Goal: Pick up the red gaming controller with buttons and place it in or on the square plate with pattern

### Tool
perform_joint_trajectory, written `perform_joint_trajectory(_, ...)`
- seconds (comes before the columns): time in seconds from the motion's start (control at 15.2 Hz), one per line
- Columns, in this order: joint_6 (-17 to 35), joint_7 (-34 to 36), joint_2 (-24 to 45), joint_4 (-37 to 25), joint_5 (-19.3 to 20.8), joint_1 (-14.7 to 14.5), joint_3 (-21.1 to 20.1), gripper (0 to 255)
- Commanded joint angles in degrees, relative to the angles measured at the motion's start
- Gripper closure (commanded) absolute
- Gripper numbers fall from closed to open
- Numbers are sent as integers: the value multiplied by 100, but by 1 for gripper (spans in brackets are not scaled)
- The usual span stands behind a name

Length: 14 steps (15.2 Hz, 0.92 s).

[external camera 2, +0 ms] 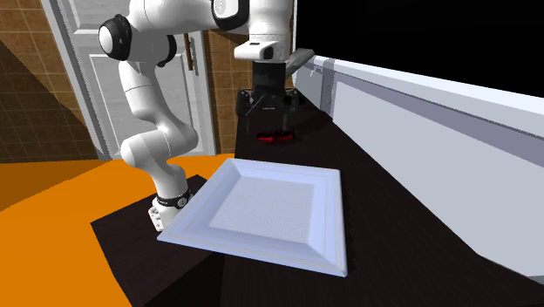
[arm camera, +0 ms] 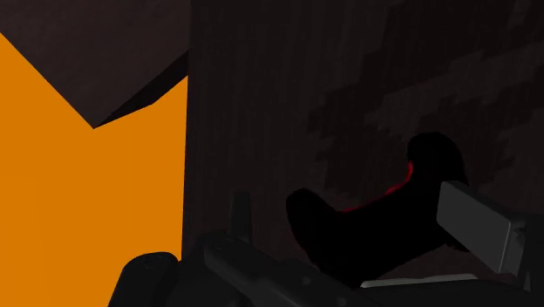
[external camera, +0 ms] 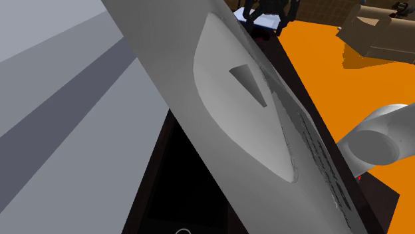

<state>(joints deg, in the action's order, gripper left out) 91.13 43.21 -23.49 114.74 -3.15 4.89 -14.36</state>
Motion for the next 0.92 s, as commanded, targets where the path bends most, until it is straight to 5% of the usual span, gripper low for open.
perform_joint_trajectory(0.0, -86, 12, 40, 48, 10, 4, -7, 0)
perform_joint_trajectory(0.07, -105, 24, 22, 46, 4, -2, -14, 255)
perform_joint_trajectory(0.86, -314, 19, 91, -229, 29, -3, 12, 255)
